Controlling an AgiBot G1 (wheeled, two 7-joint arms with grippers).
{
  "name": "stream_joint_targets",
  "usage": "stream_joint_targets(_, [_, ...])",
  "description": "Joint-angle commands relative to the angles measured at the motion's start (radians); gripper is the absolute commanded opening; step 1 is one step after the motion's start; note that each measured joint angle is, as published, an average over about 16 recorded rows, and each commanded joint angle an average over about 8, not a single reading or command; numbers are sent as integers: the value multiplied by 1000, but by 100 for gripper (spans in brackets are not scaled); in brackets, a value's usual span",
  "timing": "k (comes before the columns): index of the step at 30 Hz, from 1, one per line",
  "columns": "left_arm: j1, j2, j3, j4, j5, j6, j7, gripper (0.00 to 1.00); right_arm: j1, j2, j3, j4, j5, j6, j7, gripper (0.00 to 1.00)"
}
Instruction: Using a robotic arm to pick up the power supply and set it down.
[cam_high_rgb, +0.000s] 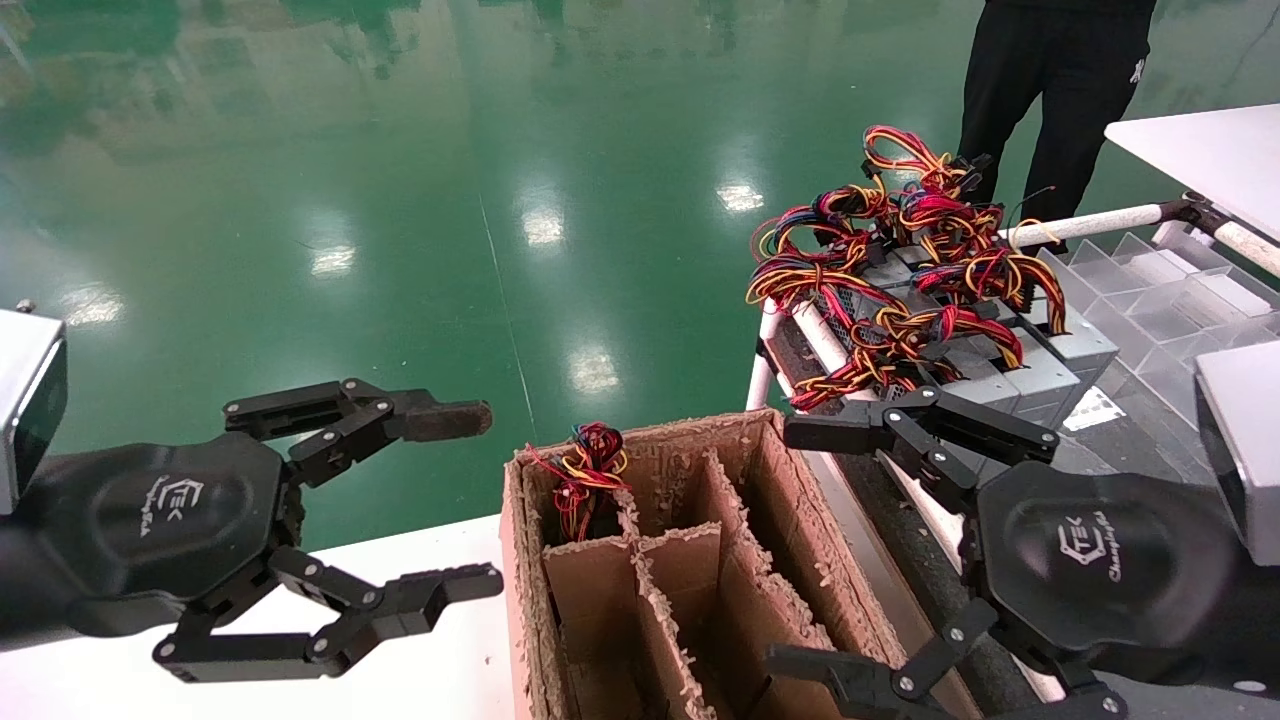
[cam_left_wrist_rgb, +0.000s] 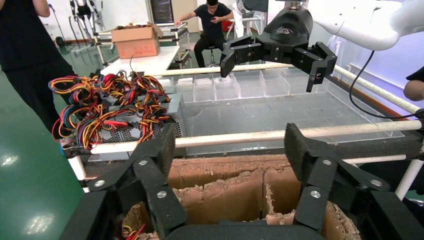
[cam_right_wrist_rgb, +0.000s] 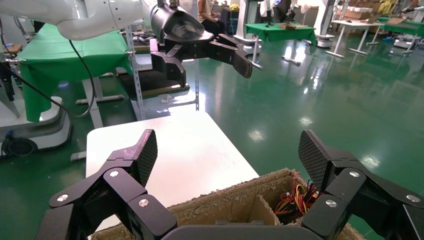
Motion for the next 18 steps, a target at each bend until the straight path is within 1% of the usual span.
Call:
stream_joint_targets(1, [0,0,0,0,0,0,0,0,0,0,0,0,0,0,0,100])
stream_joint_targets(18, [0,0,0,0,0,0,0,0,0,0,0,0,0,0,0,100])
